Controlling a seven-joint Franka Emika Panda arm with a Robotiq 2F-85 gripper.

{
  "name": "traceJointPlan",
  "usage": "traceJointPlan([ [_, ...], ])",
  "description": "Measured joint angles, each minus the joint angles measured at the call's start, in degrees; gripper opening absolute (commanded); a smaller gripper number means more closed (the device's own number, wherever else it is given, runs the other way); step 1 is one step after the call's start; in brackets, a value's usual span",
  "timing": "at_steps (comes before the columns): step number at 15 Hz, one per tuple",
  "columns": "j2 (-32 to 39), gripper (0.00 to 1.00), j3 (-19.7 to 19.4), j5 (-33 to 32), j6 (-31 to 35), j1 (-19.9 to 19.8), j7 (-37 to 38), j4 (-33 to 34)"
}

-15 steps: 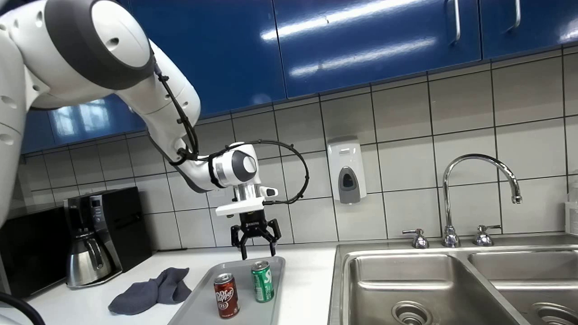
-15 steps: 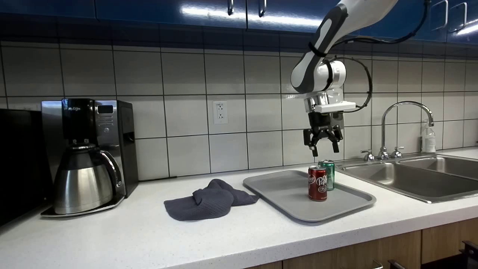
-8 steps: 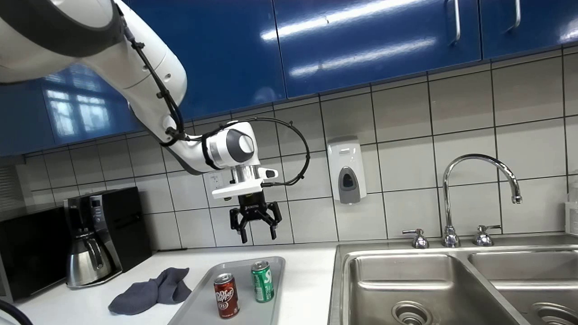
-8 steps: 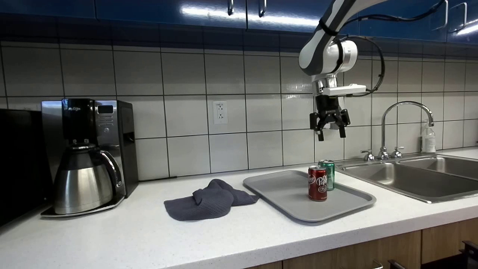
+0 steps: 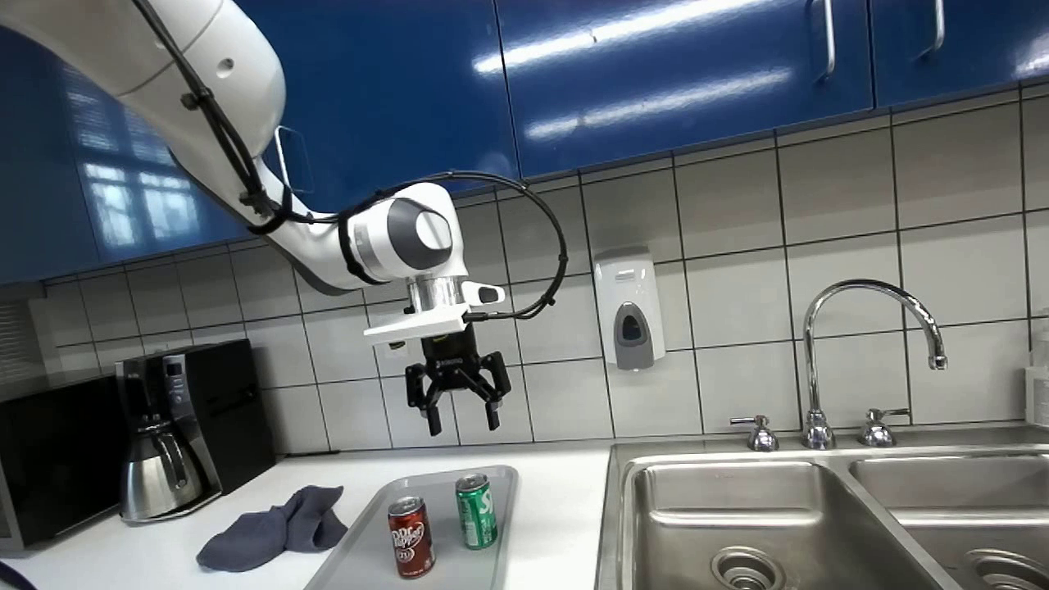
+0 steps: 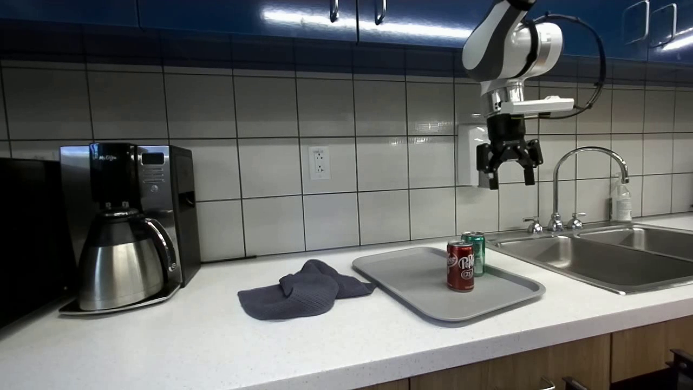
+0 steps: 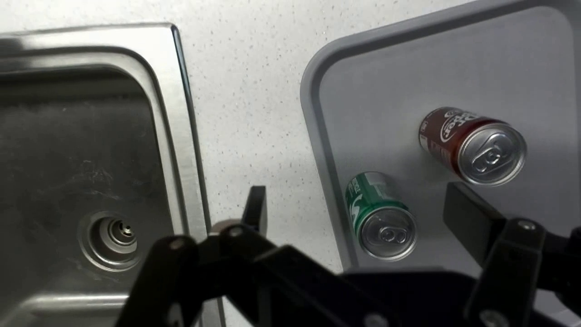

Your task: Put the cans on the tray

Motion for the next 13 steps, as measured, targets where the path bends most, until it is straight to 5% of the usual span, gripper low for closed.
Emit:
traceJointPlan([
  [13, -21.06, 1.0, -0.37, -0.27, -9.73, -1.02, 0.12, -13.51],
])
